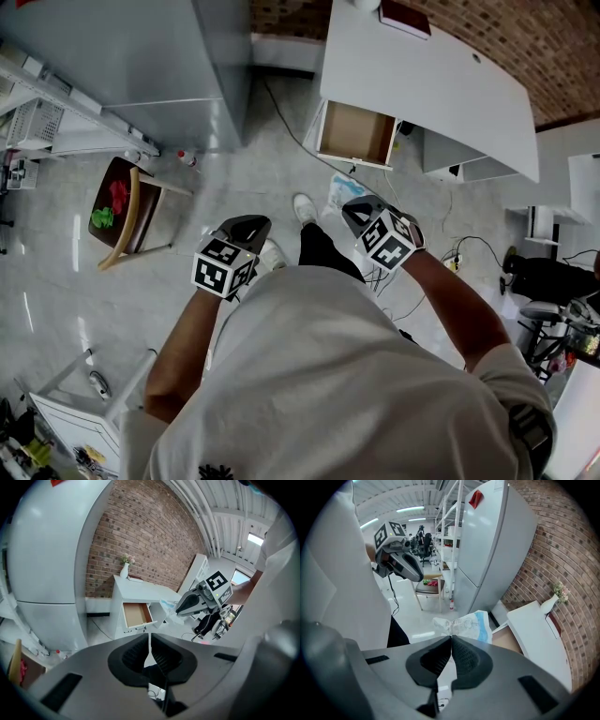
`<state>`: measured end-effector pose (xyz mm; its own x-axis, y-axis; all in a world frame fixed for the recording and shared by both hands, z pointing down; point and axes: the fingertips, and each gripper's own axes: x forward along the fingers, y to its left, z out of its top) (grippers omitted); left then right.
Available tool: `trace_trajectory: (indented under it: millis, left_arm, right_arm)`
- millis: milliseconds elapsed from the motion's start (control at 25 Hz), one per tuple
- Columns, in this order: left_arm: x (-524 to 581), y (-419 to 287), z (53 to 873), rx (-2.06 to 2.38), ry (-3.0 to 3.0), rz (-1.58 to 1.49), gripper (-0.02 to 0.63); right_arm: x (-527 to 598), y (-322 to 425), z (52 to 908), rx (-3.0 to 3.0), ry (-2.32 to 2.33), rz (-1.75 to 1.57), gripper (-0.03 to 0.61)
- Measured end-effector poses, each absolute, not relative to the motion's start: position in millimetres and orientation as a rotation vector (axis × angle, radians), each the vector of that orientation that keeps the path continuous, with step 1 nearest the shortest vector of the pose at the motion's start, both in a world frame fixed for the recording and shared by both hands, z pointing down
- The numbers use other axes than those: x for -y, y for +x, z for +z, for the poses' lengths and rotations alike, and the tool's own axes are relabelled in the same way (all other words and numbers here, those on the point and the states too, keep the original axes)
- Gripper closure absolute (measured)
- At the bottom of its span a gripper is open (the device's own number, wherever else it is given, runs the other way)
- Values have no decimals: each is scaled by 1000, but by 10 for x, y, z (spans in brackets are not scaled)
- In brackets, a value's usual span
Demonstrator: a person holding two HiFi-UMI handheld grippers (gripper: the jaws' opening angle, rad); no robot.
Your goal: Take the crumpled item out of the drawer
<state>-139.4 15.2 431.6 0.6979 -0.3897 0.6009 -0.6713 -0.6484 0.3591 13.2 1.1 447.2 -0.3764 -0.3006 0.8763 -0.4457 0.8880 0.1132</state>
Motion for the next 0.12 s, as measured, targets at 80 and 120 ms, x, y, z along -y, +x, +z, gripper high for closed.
trace_trajectory:
  millis: [80,120]
  left_arm:
    - [-122,-1384,4324,811,2331,651,583]
    - [-109,-1379,4328,812,2330,652,583]
  right_arm:
    - [19,146,4478,1992,542,171,546]
    - [33,152,4481,1993,542,171,546]
